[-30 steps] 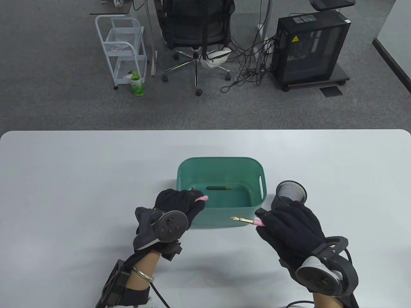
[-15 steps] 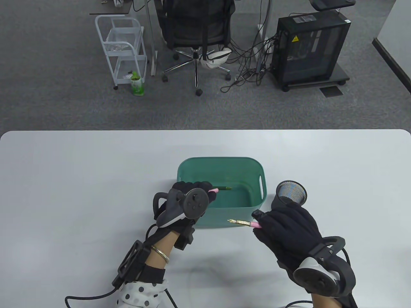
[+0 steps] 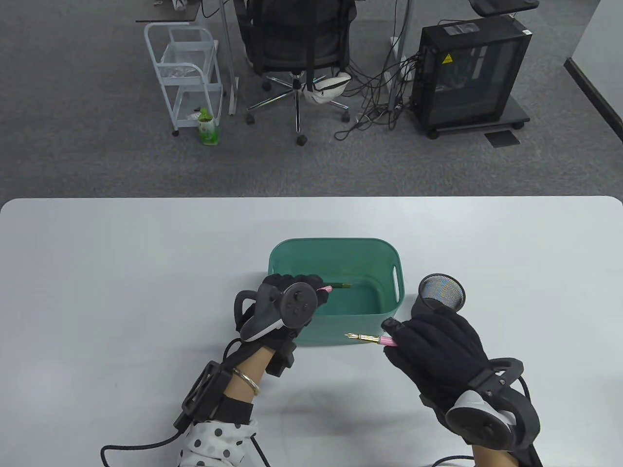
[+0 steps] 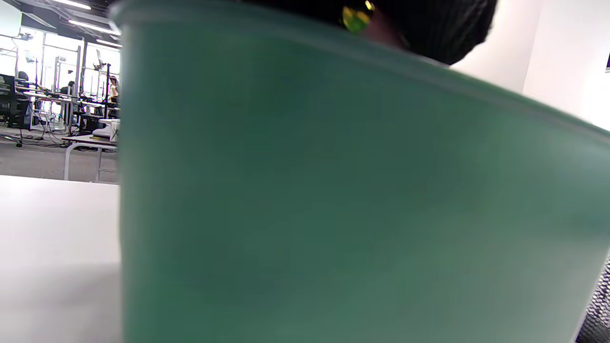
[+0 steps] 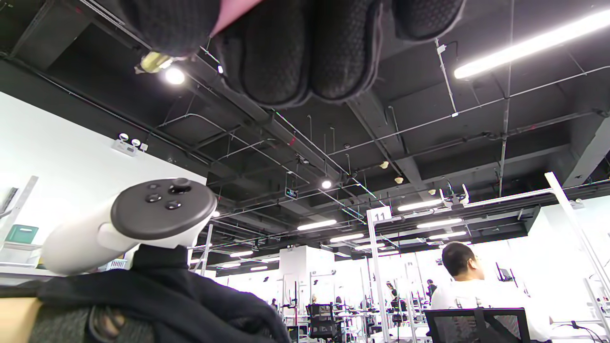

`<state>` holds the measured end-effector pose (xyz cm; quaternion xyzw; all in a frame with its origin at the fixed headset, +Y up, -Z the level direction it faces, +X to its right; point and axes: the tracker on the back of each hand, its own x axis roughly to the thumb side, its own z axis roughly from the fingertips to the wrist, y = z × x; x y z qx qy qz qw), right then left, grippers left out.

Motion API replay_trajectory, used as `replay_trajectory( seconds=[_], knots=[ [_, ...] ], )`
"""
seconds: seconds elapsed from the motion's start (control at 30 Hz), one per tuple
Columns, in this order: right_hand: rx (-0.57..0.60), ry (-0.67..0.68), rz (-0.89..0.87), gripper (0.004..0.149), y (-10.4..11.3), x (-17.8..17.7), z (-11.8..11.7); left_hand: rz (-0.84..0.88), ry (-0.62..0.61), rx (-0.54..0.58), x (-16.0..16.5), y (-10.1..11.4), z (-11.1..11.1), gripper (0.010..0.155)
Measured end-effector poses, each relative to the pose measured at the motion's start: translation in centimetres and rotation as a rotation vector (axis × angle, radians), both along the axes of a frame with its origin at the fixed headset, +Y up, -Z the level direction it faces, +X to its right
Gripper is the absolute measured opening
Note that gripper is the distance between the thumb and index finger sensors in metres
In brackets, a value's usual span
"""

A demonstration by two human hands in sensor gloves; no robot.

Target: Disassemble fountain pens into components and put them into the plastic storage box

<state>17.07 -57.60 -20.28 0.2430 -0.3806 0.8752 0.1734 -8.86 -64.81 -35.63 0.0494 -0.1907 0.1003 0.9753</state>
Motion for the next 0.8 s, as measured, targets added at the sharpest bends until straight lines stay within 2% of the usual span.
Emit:
replay_trajectory(
  seconds=[0.4,0.8],
  knots=[
    [-0.002,-0.003,0.004,0.044,0.0,0.0,0.0,0.022,-0.041,0.073,-0.7,0.8,1.9,0.060],
    [-0.011,-0.008,0.022,0.045,-0.1,-0.3,-0.3,0.066,-0.120,0.203,-1.8,1.6,6.6,0.064]
  ],
)
